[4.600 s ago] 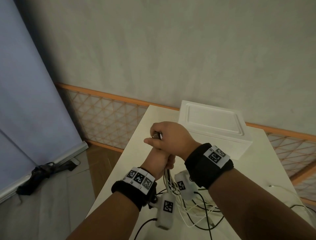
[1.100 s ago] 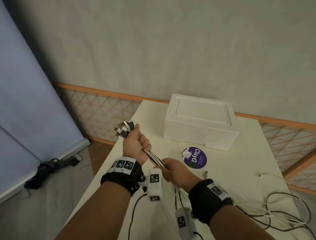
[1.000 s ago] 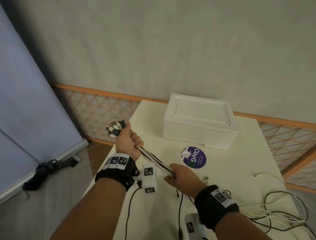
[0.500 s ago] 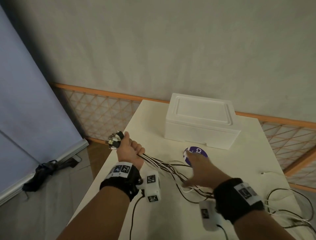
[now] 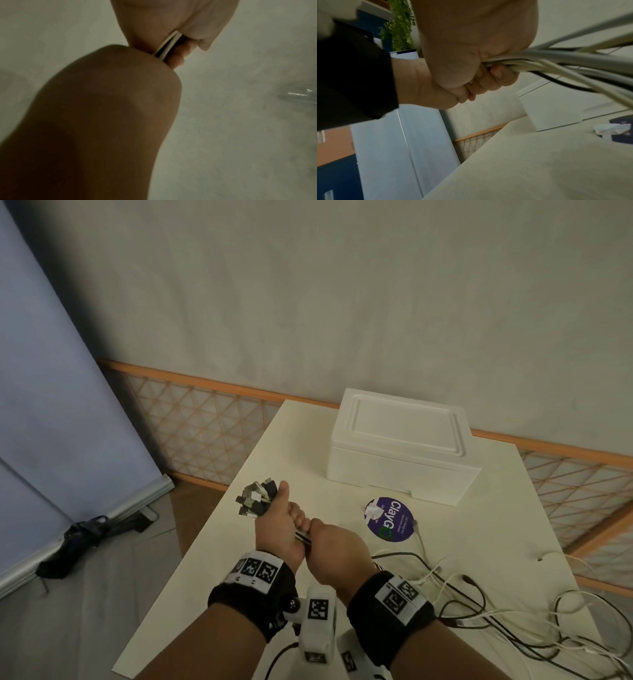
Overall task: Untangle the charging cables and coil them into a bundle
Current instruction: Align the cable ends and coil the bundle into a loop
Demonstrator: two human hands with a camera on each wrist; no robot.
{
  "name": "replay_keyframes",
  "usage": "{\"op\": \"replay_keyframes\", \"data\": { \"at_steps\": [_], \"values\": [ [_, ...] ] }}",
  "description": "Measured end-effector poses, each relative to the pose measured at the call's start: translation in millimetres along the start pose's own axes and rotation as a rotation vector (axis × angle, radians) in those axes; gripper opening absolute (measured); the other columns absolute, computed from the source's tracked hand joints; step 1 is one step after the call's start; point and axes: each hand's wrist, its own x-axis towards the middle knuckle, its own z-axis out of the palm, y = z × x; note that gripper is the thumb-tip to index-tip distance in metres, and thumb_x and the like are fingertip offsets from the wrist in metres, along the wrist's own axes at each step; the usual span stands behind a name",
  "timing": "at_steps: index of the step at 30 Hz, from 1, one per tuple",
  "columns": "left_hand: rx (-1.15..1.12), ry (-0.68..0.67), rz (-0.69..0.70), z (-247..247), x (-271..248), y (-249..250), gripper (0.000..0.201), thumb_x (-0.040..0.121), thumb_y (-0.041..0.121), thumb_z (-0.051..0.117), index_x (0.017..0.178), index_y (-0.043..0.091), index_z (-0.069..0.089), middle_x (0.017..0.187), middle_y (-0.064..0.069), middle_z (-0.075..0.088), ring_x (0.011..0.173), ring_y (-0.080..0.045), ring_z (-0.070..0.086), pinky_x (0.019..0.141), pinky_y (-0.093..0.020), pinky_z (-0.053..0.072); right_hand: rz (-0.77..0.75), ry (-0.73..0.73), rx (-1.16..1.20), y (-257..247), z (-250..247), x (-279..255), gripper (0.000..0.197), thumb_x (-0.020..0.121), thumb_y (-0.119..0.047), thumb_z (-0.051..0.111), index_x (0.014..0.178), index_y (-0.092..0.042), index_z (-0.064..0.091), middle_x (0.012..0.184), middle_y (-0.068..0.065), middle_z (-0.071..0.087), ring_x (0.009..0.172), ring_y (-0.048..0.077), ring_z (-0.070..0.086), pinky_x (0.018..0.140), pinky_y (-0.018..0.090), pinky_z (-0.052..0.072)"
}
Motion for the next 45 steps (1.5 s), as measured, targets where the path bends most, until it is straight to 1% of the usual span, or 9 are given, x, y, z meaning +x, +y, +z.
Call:
{"op": "replay_keyframes", "data": {
  "at_steps": [7,11,14,16,18,22,30,39,45],
  "values": [
    [0.009,0.02,-0.024,4,9,6,0.046,0.093,0.039,0.057,0.057,0.019,0.037,0.044,0.006,0.026,0.034,-0.008,0.023,0.033,-0.018,0.021,0.065,-0.034,0.11,-7,-6,-2,0.029,0.088,-0.013,0.045,0.116,-0.011,0.042,0.105,0.012,0.061,0.091,0.032,0.06,0.067,0.036,0.043],
    [-0.018,-0.038,-0.099,7,13,7,0.046,0.094,0.046,0.052,0.059,0.016,0.045,0.053,0.002,0.046,0.049,-0.014,0.048,0.059,-0.031,0.046,-0.026,0.077,0.247,1,-11,2,0.055,0.095,-0.022,0.04,0.147,-0.019,0.023,0.124,0.011,0.057,0.107,0.031,0.054,0.085,0.037,0.043],
    [0.071,-0.148,-0.128,11,7,5,0.051,0.096,0.051,0.043,0.108,0.009,0.069,0.09,0.002,0.066,0.101,-0.014,0.059,0.09,-0.038,0.043,-0.076,0.106,0.228,9,-7,9,0.048,0.099,-0.029,0.037,0.146,-0.02,0.028,0.123,0.008,0.057,0.106,0.027,0.054,0.086,0.036,0.043],
    [0.081,-0.229,-0.141,17,2,3,0.061,0.098,0.05,0.038,0.137,0.002,0.039,0.102,0.004,0.064,0.12,-0.015,0.046,0.1,-0.041,0.034,-0.103,0.1,0.163,9,-4,14,0.043,0.097,-0.023,0.04,0.14,-0.018,0.037,0.117,0.009,0.059,0.1,0.026,0.055,0.081,0.034,0.043],
    [0.071,-0.272,-0.159,19,1,3,0.058,0.098,0.048,0.038,0.135,0.004,0.036,0.102,0.004,0.066,0.122,-0.016,0.045,0.103,-0.041,0.032,-0.082,0.136,0.191,10,-5,17,0.039,0.097,-0.021,0.04,0.135,-0.018,0.044,0.111,0.008,0.06,0.097,0.024,0.055,0.079,0.033,0.044],
    [0.049,-0.312,-0.182,14,12,-2,0.048,0.093,0.052,0.044,0.096,0.016,0.077,0.124,0.002,0.064,0.125,-0.013,0.047,0.114,-0.044,0.028,-0.037,0.243,0.353,11,-17,12,0.029,0.096,-0.02,0.04,0.118,-0.025,0.059,0.099,0.004,0.066,0.087,0.02,0.059,0.075,0.036,0.049],
    [0.0,-0.262,-0.157,18,1,0,0.059,0.096,0.042,0.047,0.048,0.014,0.066,0.094,0.004,0.075,0.113,-0.012,0.057,0.107,-0.04,0.039,-0.073,0.146,0.28,14,-24,12,0.03,0.098,-0.024,0.037,0.124,-0.021,0.052,0.1,0.008,0.064,0.088,0.025,0.061,0.076,0.039,0.05],
    [0.154,-0.22,0.066,12,10,2,0.023,0.094,0.031,0.054,0.077,0.016,0.056,0.064,0.003,0.064,0.076,-0.016,0.06,0.075,-0.032,0.045,-0.066,0.226,0.335,34,-13,1,0.032,0.093,-0.046,0.048,0.101,-0.018,0.062,0.091,-0.003,0.06,0.083,0.011,0.054,0.072,0.025,0.041],
    [0.344,-0.401,0.103,5,7,-4,0.019,0.092,0.024,0.06,0.079,0.013,0.051,0.054,0.0,0.044,0.049,-0.014,0.041,0.055,-0.028,0.045,-0.071,0.329,0.531,37,-62,12,0.038,0.091,-0.025,0.059,0.128,-0.027,0.052,0.106,-0.014,0.056,0.09,0.002,0.053,0.073,0.006,0.037]
  ]
}}
